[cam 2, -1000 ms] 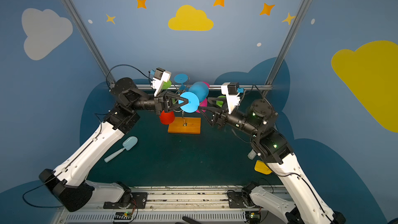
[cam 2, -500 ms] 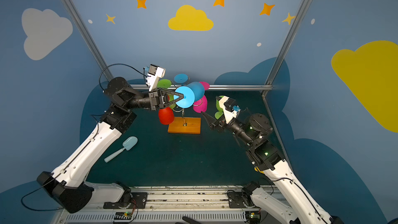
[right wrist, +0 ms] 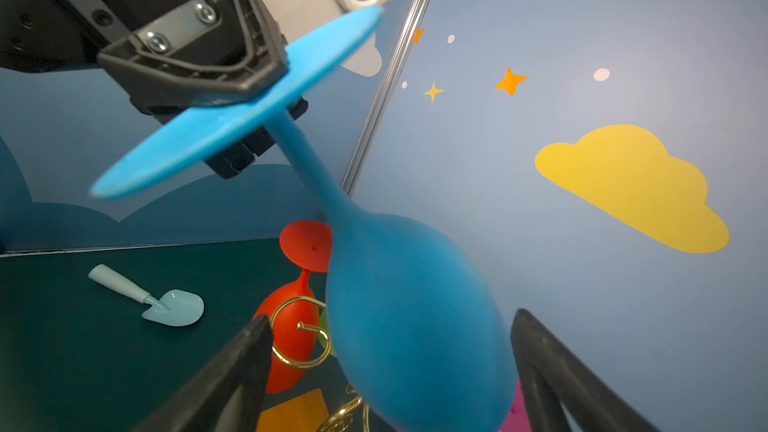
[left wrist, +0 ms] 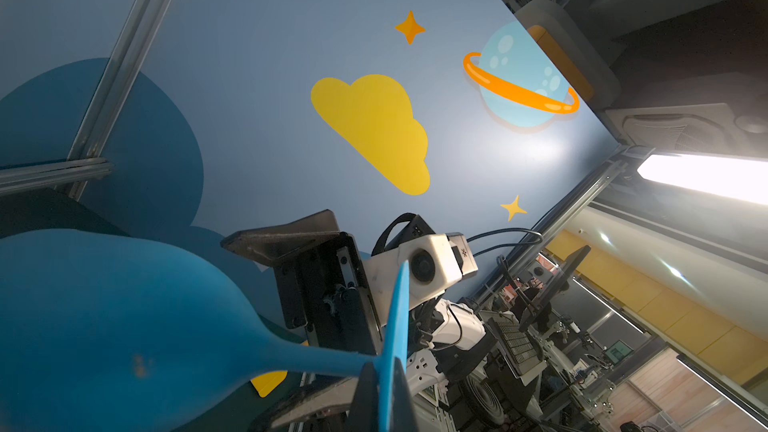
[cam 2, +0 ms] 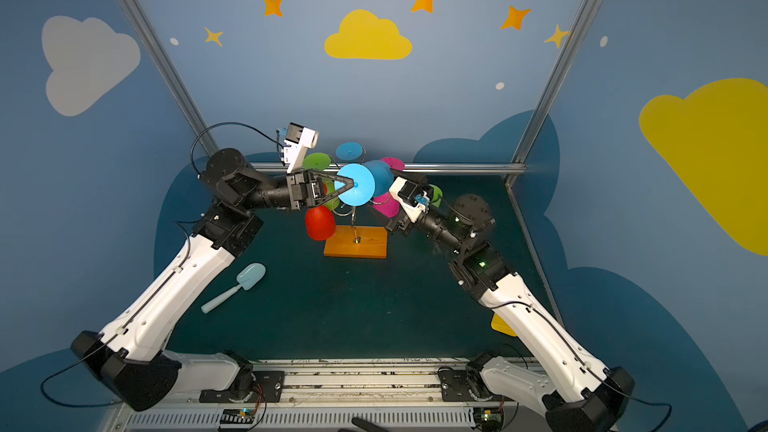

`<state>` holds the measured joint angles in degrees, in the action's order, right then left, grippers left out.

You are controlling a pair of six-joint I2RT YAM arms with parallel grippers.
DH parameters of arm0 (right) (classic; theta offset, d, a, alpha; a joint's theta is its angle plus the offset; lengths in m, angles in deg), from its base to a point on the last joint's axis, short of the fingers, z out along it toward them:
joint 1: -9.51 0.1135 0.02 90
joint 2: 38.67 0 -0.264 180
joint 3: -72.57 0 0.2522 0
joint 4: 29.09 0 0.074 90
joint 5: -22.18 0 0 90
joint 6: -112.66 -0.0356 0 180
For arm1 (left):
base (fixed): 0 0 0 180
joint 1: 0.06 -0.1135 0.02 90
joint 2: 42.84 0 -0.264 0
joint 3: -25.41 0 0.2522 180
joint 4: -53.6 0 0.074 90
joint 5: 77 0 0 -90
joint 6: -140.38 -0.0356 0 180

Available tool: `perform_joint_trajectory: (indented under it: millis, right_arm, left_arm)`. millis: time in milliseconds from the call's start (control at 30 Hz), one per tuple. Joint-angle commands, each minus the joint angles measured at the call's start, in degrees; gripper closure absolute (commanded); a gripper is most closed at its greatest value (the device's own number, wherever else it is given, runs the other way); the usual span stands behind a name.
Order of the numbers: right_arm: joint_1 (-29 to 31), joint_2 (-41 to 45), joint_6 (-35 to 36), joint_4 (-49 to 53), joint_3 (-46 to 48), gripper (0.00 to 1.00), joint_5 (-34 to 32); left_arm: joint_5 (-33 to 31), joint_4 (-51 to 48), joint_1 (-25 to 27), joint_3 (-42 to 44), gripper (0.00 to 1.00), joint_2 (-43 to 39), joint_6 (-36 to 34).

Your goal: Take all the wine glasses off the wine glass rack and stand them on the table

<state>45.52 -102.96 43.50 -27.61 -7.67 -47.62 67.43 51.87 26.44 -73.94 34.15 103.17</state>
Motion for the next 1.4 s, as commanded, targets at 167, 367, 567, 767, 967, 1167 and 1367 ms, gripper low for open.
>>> perform_joint_trajectory:
  millis: [167, 367, 567, 767, 967, 1167, 1367]
  right_arm:
    - [0.2, -6.04, 0.45, -3.62, -4.57, 0.11, 1.68]
    - [0.11, -9.0, -0.28, -3.86, -6.26, 0.12, 2.28]
    - [0.12, -9.21, -0.85, -3.13, -6.14, 0.15, 1.91]
    - [0.32, -6.74, -2.79, -0.32, -5.4, 0.29, 0.77]
    - [0.38, -3.76, -6.6, 7.06, -6.86, 0.45, -1.66]
    - [0.47, 0.05, -10.75, 21.63, -10.69, 0.5, -5.34]
    - [0.47, 1.21, -15.46, 41.55, -18.55, 0.55, -7.38]
  left_arm:
    - [0.67, 2.78, -0.31, 0.64, 0.97, -1.42, 1.11]
    - [1.7, 5.7, -0.4, 0.95, 0.97, -1.43, 3.87]
    - [1.9, 7.69, -0.66, 1.23, 0.97, -1.76, 5.37]
    - [1.16, 8.34, -0.8, 1.47, 0.88, -2.11, 4.57]
    - [-1.42, 5.41, -0.85, 1.8, 0.51, -2.7, -0.7]
    - [-12.91, -0.17, -0.62, 5.9, 0.31, -5.75, -13.53]
    - [-25.56, -2.81, 2.04, 9.39, 0.36, -6.6, -39.68]
